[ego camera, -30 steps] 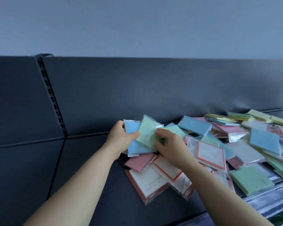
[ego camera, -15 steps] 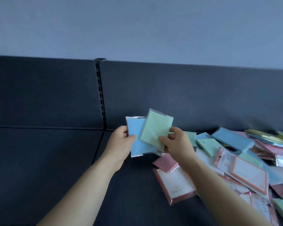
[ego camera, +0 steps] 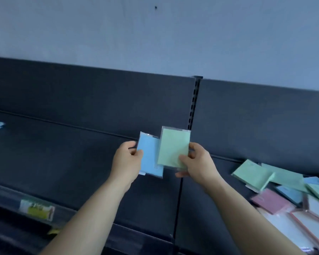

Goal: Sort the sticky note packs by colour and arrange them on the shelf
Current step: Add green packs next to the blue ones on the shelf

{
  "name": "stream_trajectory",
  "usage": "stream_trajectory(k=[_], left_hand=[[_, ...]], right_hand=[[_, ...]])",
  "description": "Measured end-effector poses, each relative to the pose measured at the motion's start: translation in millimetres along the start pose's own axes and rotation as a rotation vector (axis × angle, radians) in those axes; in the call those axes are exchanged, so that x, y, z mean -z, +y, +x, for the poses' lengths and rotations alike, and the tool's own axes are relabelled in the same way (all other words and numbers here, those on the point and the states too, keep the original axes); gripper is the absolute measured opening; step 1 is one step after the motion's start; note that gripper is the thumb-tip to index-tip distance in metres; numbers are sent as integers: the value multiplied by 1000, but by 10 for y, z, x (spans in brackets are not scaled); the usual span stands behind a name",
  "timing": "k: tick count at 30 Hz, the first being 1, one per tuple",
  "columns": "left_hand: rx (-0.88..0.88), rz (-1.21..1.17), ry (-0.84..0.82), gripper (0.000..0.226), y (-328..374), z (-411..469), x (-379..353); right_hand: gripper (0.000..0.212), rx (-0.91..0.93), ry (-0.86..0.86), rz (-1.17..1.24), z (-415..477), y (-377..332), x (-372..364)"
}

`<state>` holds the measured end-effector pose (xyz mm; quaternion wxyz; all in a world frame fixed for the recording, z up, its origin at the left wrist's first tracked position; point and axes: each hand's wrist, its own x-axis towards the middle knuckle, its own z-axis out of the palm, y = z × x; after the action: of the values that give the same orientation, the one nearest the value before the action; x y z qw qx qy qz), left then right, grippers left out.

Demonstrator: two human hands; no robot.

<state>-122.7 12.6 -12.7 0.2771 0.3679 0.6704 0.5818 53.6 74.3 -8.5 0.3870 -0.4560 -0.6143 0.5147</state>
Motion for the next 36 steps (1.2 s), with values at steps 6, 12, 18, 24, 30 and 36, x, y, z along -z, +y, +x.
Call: stream_trajectory(k=[6, 12, 18, 24, 30, 36], left_hand=[[45, 43, 39, 28, -152, 293, 1135], [4, 98, 123, 23, -355, 605, 2229], [4, 145, 226, 20, -536, 918, 3224], [40, 204, 305, 25, -645, 1262, 3817], [88, 152, 392, 34, -715, 1665, 4209], [75, 155, 457, 36, -803, 2116, 4562]], right_hand=[[31, -7, -53, -43, 103, -207, -1138], [26, 10, -54, -24, 173, -383, -2269], [23, -40, -109, 78, 260, -484, -3254], [26, -80, -188, 69, 450, -541, -3910], [29, -74, -257, 68, 768, -618, -4406], [29, -82, -278, 41, 1047, -658, -4890]])
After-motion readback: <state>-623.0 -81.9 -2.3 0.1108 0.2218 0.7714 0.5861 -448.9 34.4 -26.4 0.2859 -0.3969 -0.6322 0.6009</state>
